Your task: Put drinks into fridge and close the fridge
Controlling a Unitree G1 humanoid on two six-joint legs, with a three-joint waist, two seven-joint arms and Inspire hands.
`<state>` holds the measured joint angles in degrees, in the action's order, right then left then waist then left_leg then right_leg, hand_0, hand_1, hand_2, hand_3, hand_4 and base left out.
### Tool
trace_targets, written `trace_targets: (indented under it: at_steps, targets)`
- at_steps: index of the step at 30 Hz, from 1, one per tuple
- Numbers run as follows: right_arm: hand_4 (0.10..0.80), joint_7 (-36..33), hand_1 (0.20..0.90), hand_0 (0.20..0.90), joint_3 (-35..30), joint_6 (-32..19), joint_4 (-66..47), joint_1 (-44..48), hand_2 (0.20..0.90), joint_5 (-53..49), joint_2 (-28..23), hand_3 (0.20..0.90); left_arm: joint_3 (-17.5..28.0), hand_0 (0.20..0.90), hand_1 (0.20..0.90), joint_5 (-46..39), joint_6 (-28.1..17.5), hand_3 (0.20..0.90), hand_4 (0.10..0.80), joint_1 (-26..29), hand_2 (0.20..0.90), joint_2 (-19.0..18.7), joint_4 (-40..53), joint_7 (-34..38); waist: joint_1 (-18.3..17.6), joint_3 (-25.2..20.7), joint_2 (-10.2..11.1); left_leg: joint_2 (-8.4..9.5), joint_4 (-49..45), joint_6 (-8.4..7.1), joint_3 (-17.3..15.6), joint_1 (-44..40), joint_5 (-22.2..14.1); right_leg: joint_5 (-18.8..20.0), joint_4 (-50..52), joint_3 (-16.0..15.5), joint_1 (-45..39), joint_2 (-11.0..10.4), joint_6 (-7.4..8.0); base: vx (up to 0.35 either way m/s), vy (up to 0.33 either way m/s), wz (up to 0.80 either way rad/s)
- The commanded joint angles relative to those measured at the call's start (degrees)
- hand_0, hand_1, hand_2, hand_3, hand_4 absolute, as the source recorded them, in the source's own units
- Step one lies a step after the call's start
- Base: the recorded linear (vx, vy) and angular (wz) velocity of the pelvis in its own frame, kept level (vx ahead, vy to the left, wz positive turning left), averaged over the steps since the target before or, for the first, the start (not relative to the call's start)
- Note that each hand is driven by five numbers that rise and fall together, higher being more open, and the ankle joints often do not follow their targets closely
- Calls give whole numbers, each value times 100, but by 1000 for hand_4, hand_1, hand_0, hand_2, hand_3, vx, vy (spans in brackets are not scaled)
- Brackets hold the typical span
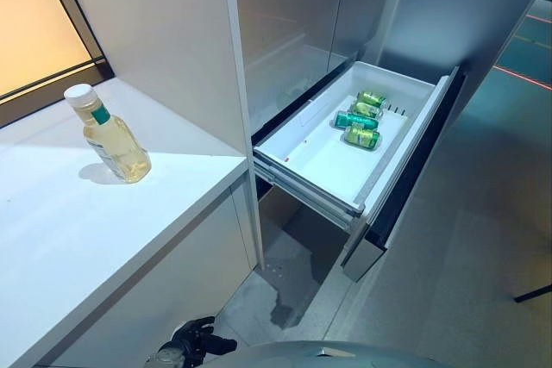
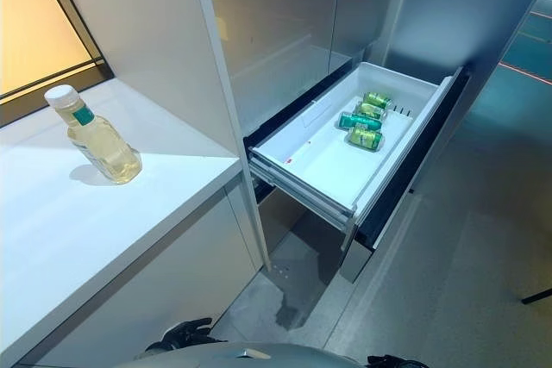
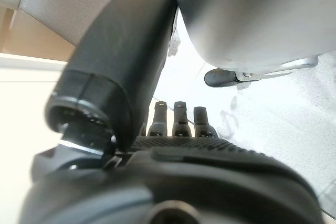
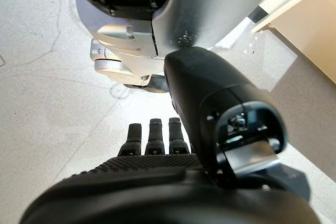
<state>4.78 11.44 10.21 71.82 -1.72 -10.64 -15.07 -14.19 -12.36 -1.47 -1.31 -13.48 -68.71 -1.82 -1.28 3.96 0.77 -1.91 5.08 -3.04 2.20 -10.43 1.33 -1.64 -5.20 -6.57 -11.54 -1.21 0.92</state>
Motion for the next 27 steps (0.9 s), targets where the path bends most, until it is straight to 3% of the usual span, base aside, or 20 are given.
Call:
trace_targets:
  at_steps: [1,18,22,27]
  targets:
    - [800,170,900,900,46,-23,137,243,900,-97,208,900,45,900,900,-90,-267,900,800,374,900,136,-208,-16,118,50,78,428,-67,495,-229,104,-330,174,289,105,363,17,203,0,0,0]
    - [800,168,900,900,47,-4,126,245,900,-113,194,900,-87,900,900,93,-812,900,800,435,900,114,92,-58,153,36,76,437,-41,472,-195,115,-311,196,262,67,358,8,225,0,0,0]
    - [800,167,900,900,69,21,101,257,900,-111,184,900,-249,900,900,478,-1144,900,800,492,900,75,265,-306,159,42,72,439,-35,469,-196,125,-306,203,279,58,380,10,232,0,0,0]
    - [800,233,900,900,148,58,69,300,900,-41,124,900,-821,900,900,1474,-1667,900,800,632,900,-78,694,104,123,59,38,421,-16,458,-231,116,-306,200,301,97,398,23,253,0,0,0]
